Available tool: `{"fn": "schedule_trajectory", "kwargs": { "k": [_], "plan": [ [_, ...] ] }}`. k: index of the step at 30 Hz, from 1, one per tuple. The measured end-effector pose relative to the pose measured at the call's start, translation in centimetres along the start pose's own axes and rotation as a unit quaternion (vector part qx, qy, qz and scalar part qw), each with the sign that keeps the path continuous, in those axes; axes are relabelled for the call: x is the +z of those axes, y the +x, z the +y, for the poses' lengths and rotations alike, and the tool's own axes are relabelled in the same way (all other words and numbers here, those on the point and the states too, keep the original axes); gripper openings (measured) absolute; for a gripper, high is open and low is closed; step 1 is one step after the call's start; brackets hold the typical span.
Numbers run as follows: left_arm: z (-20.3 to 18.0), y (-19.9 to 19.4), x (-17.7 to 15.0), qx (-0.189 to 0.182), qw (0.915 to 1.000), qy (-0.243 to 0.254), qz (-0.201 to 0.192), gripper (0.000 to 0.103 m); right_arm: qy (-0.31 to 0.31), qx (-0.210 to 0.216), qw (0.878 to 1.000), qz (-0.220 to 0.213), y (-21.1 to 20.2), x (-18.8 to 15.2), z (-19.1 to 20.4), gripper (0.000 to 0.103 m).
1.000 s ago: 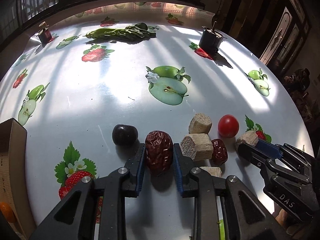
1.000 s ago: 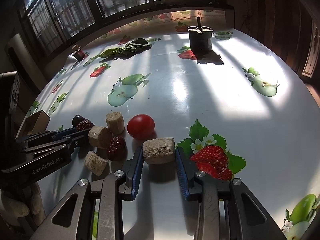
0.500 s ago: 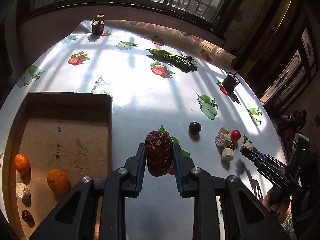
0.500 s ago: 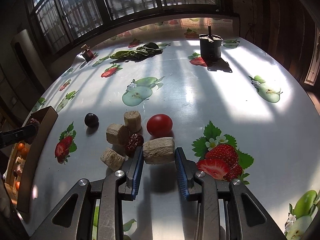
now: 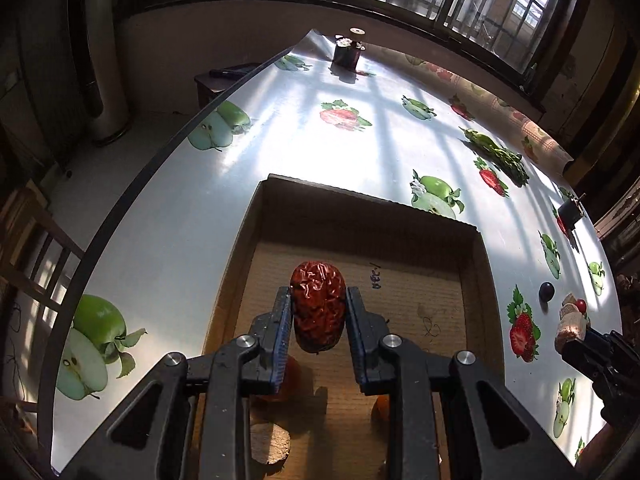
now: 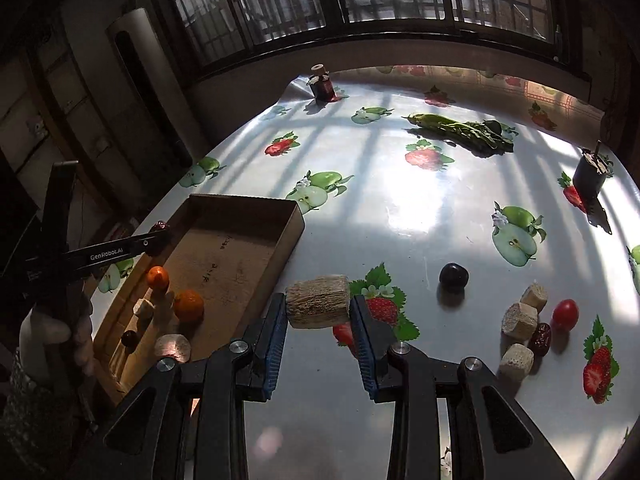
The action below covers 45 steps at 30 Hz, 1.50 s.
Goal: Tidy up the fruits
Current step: 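Carry the date and block into the box and open both tools, then withdraw both tools from the box toward the remaining fruit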
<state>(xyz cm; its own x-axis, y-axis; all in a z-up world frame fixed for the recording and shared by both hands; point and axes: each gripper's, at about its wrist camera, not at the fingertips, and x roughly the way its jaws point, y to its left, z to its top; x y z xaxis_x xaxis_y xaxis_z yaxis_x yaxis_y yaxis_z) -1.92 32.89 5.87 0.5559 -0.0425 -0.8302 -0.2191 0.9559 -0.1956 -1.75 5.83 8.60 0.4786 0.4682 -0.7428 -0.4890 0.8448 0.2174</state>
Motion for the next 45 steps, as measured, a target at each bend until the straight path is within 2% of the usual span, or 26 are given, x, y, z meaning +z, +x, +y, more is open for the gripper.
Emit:
{"fn": "schedule_trajectory", "kwargs": {
  "k": [2,7,14,20,22,26,29,31,33,36,40,45],
  "plan": [
    [0.7,0.8,0.2,-0.003,0.9999,-0.005,0.011,0.025,-0.015,0.013,1.0,0.013,2.3,0.7,2.8,0.035],
    [1.8,2.7,0.4,-0.011,0.999,-0.021,0.036,0.025,-0.032,0.023,0.998,0.045,7.4,2.4,6.4,0.035],
    [2.8,3.2,0.2,-0.018,0.9985,-0.036,0.036,0.025,-0.032,0.028,0.995,0.087,12.1,2.7,7.9,0.035],
    [2.9,2.0,0.0,-0.026,0.9984,-0.044,0.024,0.026,-0.039,0.024,0.995,0.09,13.2,2.3,8.6,0.036],
    [2.9,1.1,-0.1,-0.025,0.9985,-0.046,0.013,0.028,-0.041,0.026,0.995,0.086,13.0,2.4,8.7,0.036],
    [2.5,-1.6,-0.3,-0.019,0.9985,-0.048,-0.019,0.043,-0.046,0.026,0.996,0.071,11.6,2.5,8.9,0.036],
    [2.0,-4.0,-0.8,-0.013,0.9978,-0.046,-0.045,0.048,-0.046,0.022,0.998,0.048,9.3,2.4,8.8,0.038],
    [1.4,-5.6,-1.5,-0.009,0.9972,-0.046,-0.059,0.054,-0.041,0.022,0.998,0.031,7.5,2.1,8.4,0.042],
    [0.7,-7.1,-2.6,-0.005,0.9962,-0.048,-0.072,0.067,-0.033,0.018,0.999,0.012,5.6,1.6,7.9,0.049],
    [-0.7,-8.6,-4.8,-0.015,0.9945,-0.057,-0.086,0.079,-0.01,0.019,1.0,-0.014,2.7,0.1,6.9,0.057],
    [-3.4,-8.9,-7.1,-0.036,0.9959,-0.044,-0.07,0.08,0.02,0.002,0.999,-0.037,-0.5,-2.5,5.3,0.057],
    [-7.0,-9.8,-8.6,-0.012,0.9965,-0.006,-0.082,0.081,0.066,-0.024,0.996,-0.057,-3.5,-5.6,2.5,0.062]
  ]
}}
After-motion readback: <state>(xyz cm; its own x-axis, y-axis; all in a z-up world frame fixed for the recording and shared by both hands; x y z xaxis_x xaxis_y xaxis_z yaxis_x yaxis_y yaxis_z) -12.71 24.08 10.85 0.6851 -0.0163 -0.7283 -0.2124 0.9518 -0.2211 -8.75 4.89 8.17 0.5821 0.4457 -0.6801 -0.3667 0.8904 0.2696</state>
